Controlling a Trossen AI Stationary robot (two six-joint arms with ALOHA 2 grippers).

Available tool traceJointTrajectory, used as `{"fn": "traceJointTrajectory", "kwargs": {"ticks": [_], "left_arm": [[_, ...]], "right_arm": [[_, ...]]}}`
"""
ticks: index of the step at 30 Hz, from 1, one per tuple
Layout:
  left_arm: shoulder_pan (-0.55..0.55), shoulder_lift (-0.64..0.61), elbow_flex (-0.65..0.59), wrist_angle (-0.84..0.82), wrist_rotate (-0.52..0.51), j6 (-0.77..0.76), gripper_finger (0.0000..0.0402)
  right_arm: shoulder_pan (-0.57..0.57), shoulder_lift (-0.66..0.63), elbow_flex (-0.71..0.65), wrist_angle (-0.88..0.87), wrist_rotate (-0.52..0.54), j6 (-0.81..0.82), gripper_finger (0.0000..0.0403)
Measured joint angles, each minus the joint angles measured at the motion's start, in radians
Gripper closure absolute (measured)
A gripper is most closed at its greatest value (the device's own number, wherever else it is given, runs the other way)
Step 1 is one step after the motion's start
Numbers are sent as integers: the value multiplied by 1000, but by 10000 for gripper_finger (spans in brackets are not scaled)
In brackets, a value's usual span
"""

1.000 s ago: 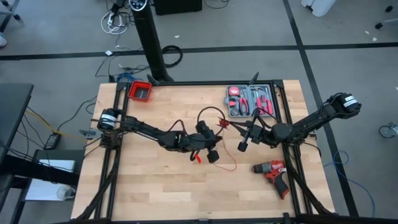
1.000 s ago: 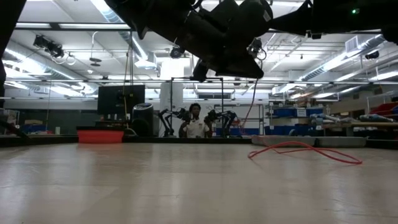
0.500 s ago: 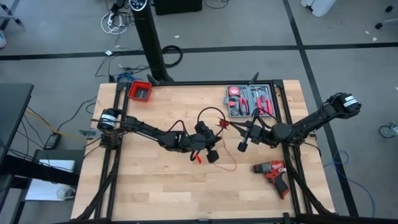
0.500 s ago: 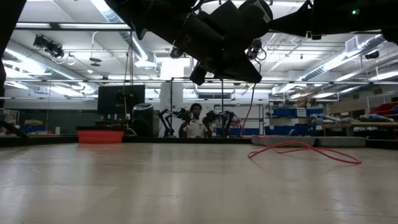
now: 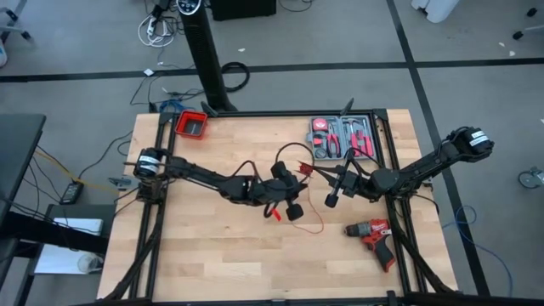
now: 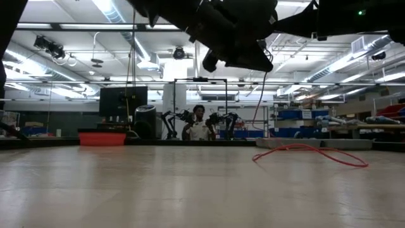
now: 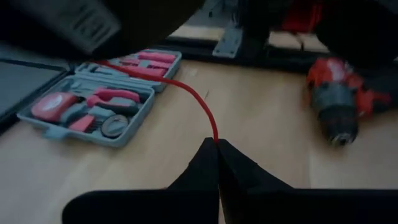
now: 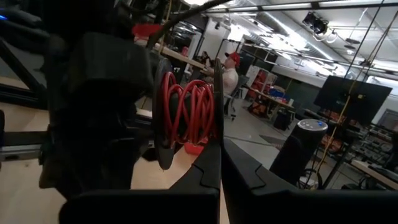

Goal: Coil cords
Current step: Uncoil the red wire from the black spool

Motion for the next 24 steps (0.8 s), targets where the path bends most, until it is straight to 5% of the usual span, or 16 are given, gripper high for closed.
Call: {"fn": "traceJointTrajectory", "kwargs": {"ticks": [12, 24], "left_arm": [[-6, 0, 221, -572, -112, 72, 401], [-52, -6, 420, -907, -153, 72, 401]], "right_arm": [[7, -1, 0, -18, 28, -28, 403], [7, -1, 0, -29, 38, -43, 403]]}}
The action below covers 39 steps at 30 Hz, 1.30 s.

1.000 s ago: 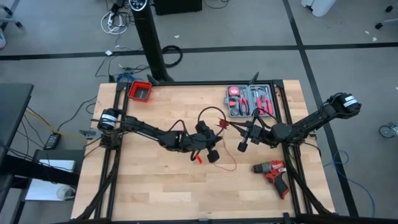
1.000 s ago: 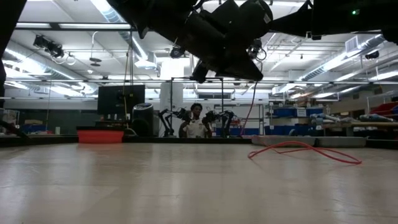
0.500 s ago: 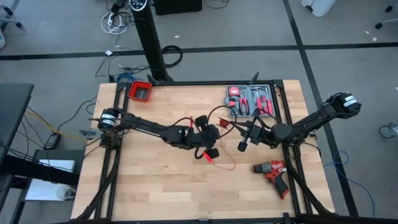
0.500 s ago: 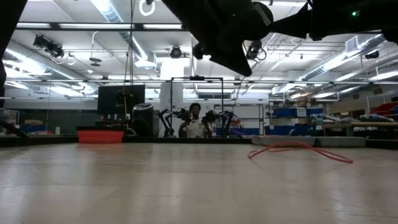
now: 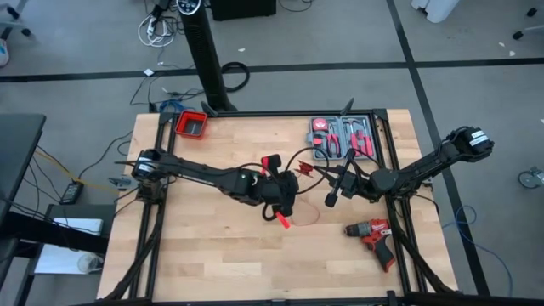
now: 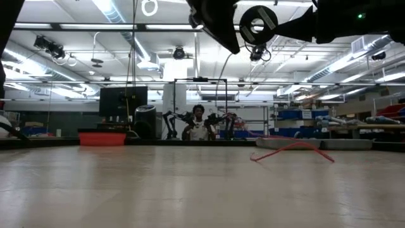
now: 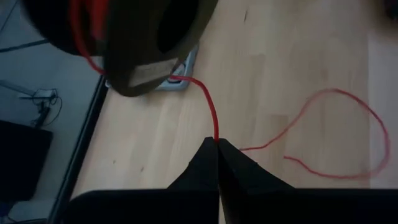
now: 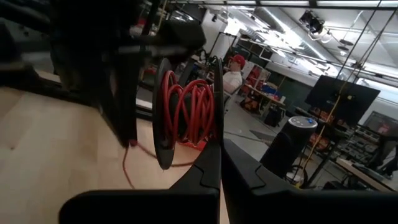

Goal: Coil cords
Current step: Uncoil the red wire from the black spool

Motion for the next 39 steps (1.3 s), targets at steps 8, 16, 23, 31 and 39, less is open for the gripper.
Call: {"fn": "traceJointTrajectory", "kwargs": {"ticks": [8, 16, 23, 31, 39], "left_arm": [[-33, -1, 157, -188, -42, 0, 401], [-67, -1, 270, -232, -44, 27, 401], [-88, 0, 305, -230, -43, 40, 401], [-125, 0, 309, -173, 19, 59, 401], [-150, 0, 308, -57, 232, 137, 401]], "right_arm": [[0, 0, 0, -22, 0, -2, 403], [-17, 0, 0, -84, 30, -17, 403], [-28, 0, 0, -120, 45, -18, 403], [-107, 0, 0, -150, 145, 23, 403], [-198, 0, 0, -149, 150, 112, 403]]}}
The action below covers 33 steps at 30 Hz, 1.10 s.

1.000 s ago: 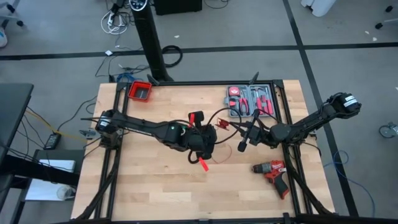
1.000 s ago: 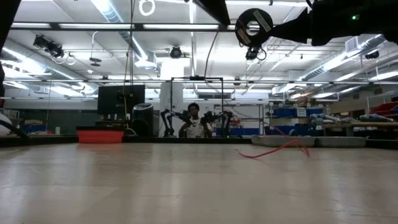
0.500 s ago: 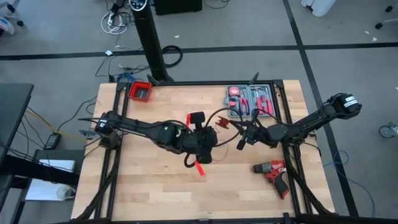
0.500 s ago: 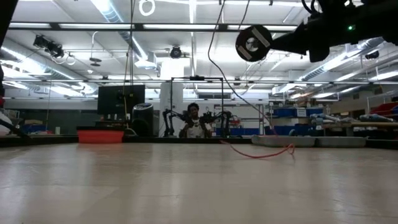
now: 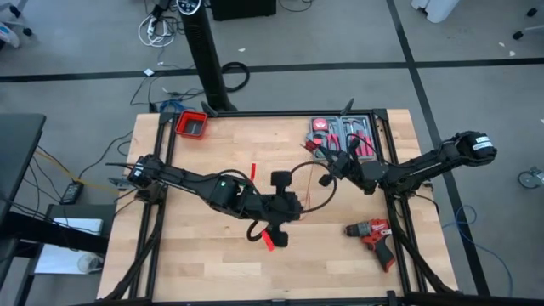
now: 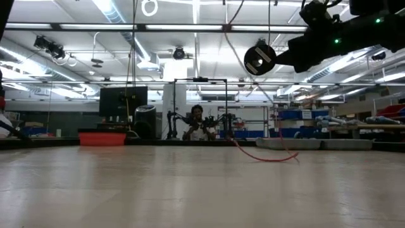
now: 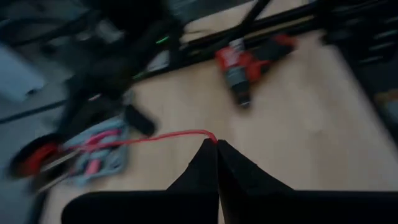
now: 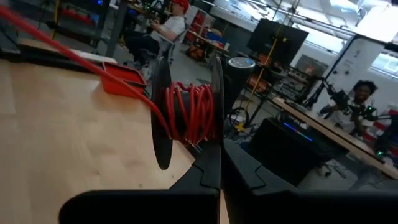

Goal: Coil cords
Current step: Uncoil the red wire from the black spool

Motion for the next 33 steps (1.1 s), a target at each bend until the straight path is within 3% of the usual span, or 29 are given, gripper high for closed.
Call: {"fn": "traceJointTrajectory", "kwargs": {"ticks": [6, 11, 15, 23, 33], "left_arm": [[0, 4, -63, 1, 82, -12, 401], [7, 6, -218, 92, 95, -30, 401], [22, 6, -357, 254, 94, -48, 401], [84, 6, -592, 505, -35, -160, 401], [125, 6, -638, 484, -112, -192, 401]], "right_arm": [[-6, 0, 0, 2, -11, 35, 403], [-4, 0, 0, 1, -3, 35, 403], [11, -1, 0, 3, 1, 18, 403], [67, -2, 0, 59, 0, -62, 403], [114, -3, 0, 108, 32, -138, 403]]}}
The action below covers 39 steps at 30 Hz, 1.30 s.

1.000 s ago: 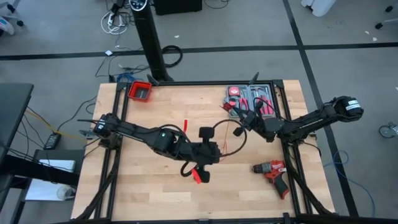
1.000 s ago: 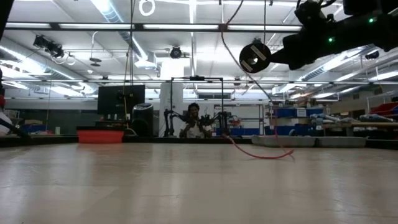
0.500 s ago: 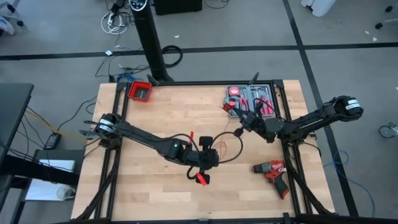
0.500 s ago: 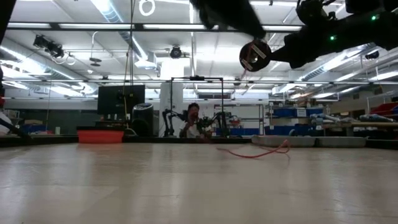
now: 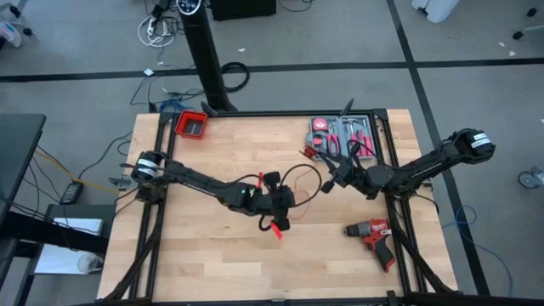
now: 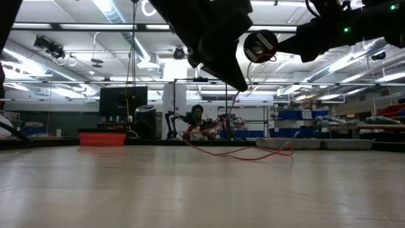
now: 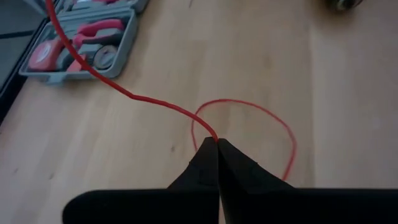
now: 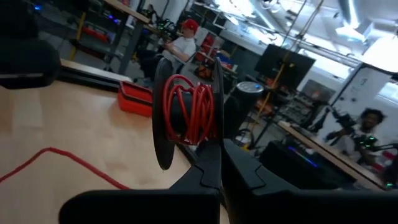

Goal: Coil cords
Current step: Uncoil the red wire from the black spool

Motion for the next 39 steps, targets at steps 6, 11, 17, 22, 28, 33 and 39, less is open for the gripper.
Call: {"fn": "traceJointTrajectory", "kwargs": {"ticks": [6, 11, 17, 22, 28, 33, 39], "left_arm": [[0, 0, 0, -7, -3, 1, 401], [0, 0, 0, -55, -37, -3, 401], [-4, -22, 0, -251, -162, -94, 401], [-12, -74, 0, -348, -208, -129, 401], [-14, -164, 0, -440, -208, -113, 401], [-16, -248, 0, -533, -185, -100, 401], [-16, -322, 0, -575, -184, -126, 401]], "right_arm": [[26, -1, 0, 50, 28, -53, 403], [58, -1, 0, 73, 30, -55, 403], [128, -1, 0, 73, 58, -82, 403], [136, -1, 0, 64, 58, -40, 403], [150, -1, 0, -112, 61, 142, 403], [169, -1, 0, -163, 75, 185, 403], [183, -1, 0, -209, 75, 196, 403]]}}
